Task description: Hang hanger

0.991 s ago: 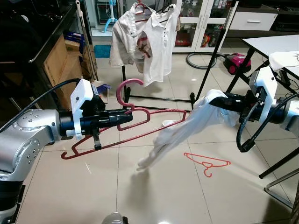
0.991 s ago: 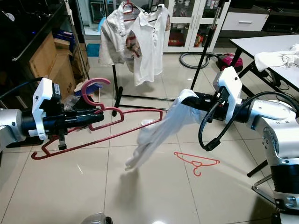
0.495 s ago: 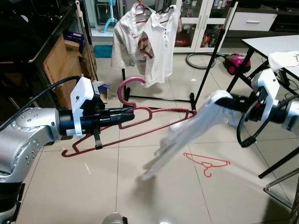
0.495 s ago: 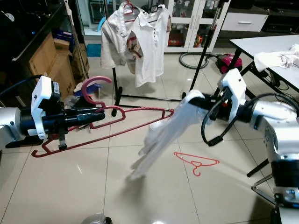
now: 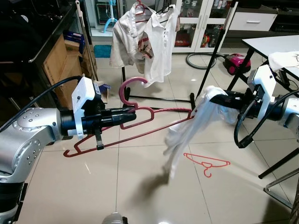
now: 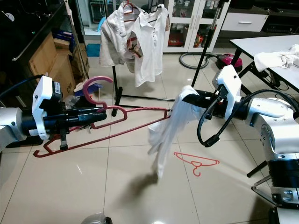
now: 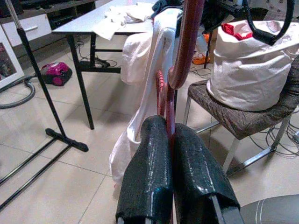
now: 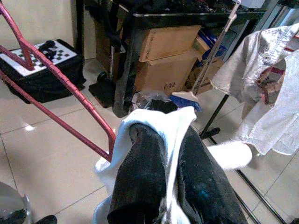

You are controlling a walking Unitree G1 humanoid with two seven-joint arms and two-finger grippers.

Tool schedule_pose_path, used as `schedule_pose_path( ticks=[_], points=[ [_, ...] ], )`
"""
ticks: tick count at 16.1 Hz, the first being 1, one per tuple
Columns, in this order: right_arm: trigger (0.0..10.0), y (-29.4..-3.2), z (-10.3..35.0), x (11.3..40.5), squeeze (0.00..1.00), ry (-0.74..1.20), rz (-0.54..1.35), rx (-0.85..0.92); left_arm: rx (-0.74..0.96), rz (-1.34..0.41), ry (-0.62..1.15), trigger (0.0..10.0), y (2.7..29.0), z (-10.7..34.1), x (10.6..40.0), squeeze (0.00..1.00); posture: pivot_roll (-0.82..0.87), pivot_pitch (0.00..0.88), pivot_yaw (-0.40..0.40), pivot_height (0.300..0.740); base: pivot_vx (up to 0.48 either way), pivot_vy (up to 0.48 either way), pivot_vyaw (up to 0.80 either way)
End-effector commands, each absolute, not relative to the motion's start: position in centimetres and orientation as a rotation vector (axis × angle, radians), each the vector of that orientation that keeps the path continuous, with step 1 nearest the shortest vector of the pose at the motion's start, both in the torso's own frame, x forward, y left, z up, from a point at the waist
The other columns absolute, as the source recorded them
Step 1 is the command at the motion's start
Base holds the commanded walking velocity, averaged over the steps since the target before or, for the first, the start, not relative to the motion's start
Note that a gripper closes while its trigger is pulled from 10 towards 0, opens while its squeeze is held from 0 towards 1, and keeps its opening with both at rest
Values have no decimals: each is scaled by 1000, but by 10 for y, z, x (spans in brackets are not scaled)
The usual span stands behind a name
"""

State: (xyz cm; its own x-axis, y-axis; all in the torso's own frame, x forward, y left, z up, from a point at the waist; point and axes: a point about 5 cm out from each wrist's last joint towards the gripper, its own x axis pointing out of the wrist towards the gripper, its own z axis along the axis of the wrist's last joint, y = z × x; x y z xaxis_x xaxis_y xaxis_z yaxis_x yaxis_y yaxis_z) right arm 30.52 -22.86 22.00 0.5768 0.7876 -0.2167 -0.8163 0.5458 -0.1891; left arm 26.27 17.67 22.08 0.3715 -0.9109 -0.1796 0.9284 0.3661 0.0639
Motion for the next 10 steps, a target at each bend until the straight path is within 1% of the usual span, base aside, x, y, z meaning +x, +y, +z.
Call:
schedule_pose_path(
  ticks=[1,4,10],
  points=[
    [10000,-229,225,302,0,101,960,-307,182,-1193,106,10000,174,226,265,0,-18,0,-12,740,0,0,0],
    [10000,-212,227,293,0,88,1028,-310,184,-1197,106,10000,172,225,267,0,-26,0,-9,740,0,0,0],
    [10000,-198,218,288,0,102,1070,-297,181,-1207,94,10000,167,224,270,0,-30,0,-9,740,0,0,0]
  ],
)
